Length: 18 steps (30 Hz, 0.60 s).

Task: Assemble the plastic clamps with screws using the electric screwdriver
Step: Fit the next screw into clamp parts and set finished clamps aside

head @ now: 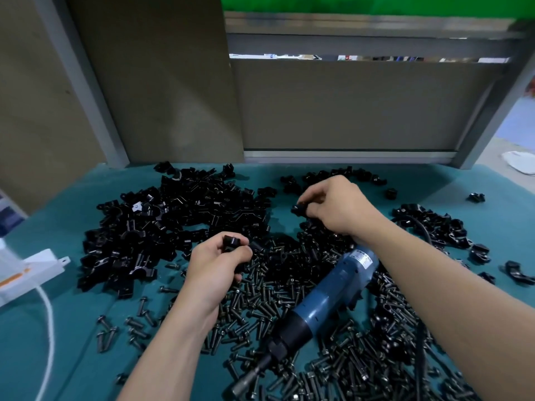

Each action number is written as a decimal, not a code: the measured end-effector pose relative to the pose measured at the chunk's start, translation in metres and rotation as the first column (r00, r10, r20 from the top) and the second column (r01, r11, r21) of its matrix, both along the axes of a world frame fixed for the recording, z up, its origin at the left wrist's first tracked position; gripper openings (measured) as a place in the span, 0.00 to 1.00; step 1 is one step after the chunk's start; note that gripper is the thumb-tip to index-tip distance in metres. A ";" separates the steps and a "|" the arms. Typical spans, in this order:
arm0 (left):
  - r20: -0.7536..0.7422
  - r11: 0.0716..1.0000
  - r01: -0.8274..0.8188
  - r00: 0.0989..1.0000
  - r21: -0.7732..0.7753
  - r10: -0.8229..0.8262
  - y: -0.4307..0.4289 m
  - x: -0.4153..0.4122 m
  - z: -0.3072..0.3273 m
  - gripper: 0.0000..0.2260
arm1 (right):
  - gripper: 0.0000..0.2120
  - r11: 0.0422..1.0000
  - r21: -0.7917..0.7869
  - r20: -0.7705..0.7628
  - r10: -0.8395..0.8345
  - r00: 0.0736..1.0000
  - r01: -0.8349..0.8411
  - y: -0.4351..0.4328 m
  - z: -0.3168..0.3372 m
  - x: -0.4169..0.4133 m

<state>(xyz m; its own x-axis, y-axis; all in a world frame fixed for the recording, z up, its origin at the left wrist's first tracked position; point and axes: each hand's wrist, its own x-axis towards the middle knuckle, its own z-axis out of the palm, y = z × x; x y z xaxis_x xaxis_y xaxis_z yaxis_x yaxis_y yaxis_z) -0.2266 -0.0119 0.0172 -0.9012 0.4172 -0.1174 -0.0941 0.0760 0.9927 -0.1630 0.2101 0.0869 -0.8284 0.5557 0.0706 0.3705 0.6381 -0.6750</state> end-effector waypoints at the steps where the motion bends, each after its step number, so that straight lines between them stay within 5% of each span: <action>1: -0.017 1.000 0.029 0.999 0.006 -0.029 0.000 0.002 0.004 0.09 | 0.12 0.980 -0.197 -0.113 -0.011 0.994 -0.012 -0.010 0.002 0.005; 3: -0.068 0.992 0.119 0.991 0.045 -0.116 -0.001 0.009 0.017 0.06 | 0.13 0.875 -0.469 -0.306 -0.033 0.952 -0.120 -0.034 0.004 0.020; 8: -0.241 0.946 0.315 0.927 0.075 -0.289 -0.007 0.035 0.043 0.09 | 0.17 0.807 -0.541 -0.510 -0.091 0.855 -0.237 -0.088 -0.005 0.065; 15: -0.337 0.994 0.105 0.935 -0.032 -0.110 -0.032 0.072 0.025 0.07 | 0.16 0.466 -0.785 -0.506 -0.101 0.856 -0.409 -0.130 -0.031 0.113; 18: -0.450 0.994 -0.023 0.893 -0.105 -0.027 -0.045 0.084 0.016 0.08 | 0.14 0.500 -0.793 -0.450 -0.098 0.888 -0.347 -0.138 -0.037 0.117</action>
